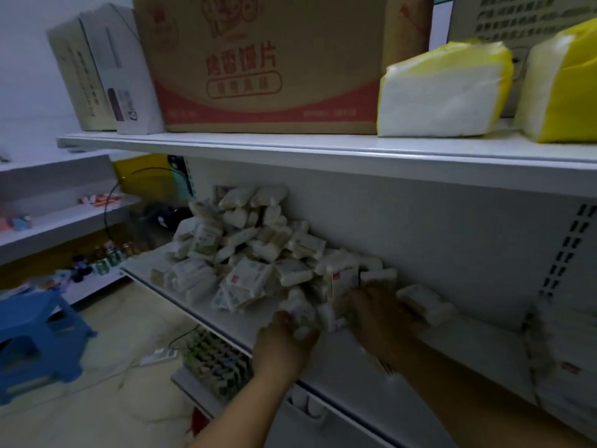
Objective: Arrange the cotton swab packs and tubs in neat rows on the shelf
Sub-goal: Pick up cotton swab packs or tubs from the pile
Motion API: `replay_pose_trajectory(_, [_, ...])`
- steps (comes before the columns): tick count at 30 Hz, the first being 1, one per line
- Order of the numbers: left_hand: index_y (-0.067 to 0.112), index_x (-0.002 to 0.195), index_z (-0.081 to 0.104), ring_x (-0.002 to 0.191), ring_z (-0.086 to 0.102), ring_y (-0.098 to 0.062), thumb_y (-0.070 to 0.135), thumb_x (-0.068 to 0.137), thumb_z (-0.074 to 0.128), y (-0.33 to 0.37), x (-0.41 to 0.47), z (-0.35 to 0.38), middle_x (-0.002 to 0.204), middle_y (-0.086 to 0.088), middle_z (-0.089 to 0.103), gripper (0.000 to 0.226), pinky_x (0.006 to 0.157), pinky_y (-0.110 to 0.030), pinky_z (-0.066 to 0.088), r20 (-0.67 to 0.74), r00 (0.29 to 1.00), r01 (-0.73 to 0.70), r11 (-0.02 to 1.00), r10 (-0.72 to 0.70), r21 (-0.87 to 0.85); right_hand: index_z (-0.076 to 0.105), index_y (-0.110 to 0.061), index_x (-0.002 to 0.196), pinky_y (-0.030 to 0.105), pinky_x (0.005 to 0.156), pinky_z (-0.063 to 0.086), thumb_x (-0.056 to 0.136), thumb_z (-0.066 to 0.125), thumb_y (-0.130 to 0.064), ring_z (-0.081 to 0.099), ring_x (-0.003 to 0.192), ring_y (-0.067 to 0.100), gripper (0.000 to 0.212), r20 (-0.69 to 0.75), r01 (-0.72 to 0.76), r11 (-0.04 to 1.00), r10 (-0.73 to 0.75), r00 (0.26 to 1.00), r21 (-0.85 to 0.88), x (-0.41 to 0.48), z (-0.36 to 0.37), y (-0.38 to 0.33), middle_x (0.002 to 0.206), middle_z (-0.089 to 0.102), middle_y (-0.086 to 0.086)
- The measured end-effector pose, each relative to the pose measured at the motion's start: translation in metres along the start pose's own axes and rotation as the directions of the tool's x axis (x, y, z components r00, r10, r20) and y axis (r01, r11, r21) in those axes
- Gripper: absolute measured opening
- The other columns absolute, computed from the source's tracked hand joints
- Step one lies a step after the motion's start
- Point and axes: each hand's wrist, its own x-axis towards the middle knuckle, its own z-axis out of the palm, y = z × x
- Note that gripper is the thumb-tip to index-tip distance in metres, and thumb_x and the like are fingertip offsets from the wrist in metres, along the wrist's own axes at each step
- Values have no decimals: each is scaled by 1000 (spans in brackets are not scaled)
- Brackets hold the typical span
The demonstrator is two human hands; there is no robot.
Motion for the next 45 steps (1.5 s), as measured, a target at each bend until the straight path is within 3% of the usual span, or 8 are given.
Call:
replay_pose_trajectory(6, [24, 128, 45, 83, 58, -20, 46, 79, 65, -18, 8, -1, 105, 0, 59, 57, 69, -30, 50, 3, 1000, 27, 954, -28, -299, 60, -19, 88, 46, 80, 50, 70, 47, -46, 59, 88, 25, 35, 14, -154, 960, 155, 988, 233, -1, -8, -19, 80, 51, -9])
replay_pose_trajectory(12, [25, 119, 48, 94, 60, -20, 30, 72, 79, -42, 12, -7, 109, 1, 59, 57, 79, -31, 49, 94, 995, 37, 775, 29, -631, 60, -16, 107, 26, 76, 52, 79, 74, -17, 60, 90, 16, 30, -36, -243, 787, 318, 947, 568, -31, -28, -42, 99, 64, 2])
replay_pose_trajectory(16, [21, 110, 50, 98, 55, -22, 10, 74, 78, -39, 16, -26, 103, -1, 56, 47, 85, -32, 44, 90, 993, 23, 604, 81, -796, 63, -14, 87, 18, 55, 44, 88, 61, -7, 54, 71, 21, 7, 10, -236, 419, 475, 880, 877, -46, -47, -61, 73, 59, 6])
replay_pose_trajectory(20, [23, 114, 43, 93, 55, -20, -9, 73, 72, -19, 19, -27, 104, -3, 53, 59, 81, -28, 42, 143, 961, -11, 549, 236, -835, 65, -12, 104, 32, 73, 51, 92, 55, -21, 64, 81, 22, 17, 238, -150, -206, 520, 820, 967, -65, -56, -69, 91, 69, 10])
replay_pose_trajectory(24, [14, 112, 52, 88, 59, -16, -16, 73, 68, 11, -2, -12, 104, -5, 64, 52, 85, -31, 45, 258, 865, 0, 515, 430, -857, 57, -4, 122, 41, 74, 57, 80, 62, -22, 65, 86, 28, 45, 306, -50, -438, 537, 786, 898, -91, -52, -57, 98, 70, 17])
replay_pose_trajectory(29, [11, 106, 59, 89, 68, -31, 2, 38, 84, 47, -32, 35, 94, -7, 71, 73, 59, -21, 54, 300, 787, -11, 498, 540, -867, 69, -9, 96, 38, 62, 59, 27, 95, -16, 70, 76, 31, 74, 214, 75, -481, 516, 829, 873, -145, -71, -19, 93, 71, 19])
replay_pose_trajectory(33, [12, 111, 44, 70, 66, -4, 5, 27, 81, 89, -84, 72, 103, -10, 61, 92, 53, -10, 50, 284, 748, -32, 459, 600, -888, 64, -12, 91, 32, 58, 57, 64, 67, -15, 68, 63, 25, 27, 242, 73, -457, 592, 769, 886, -200, -95, 23, 79, 71, 13])
replay_pose_trajectory(45, [15, 115, 54, 97, 65, -23, 36, 37, 74, 228, -296, 206, 109, -7, 66, 84, 81, -43, 54, 441, 570, 119, 462, 693, -879, 50, -16, 107, 31, 64, 55, 81, 65, -11, 66, 80, 24, 30, 12, 113, -89, 832, 554, 990, -403, -169, 185, 99, 66, 13])
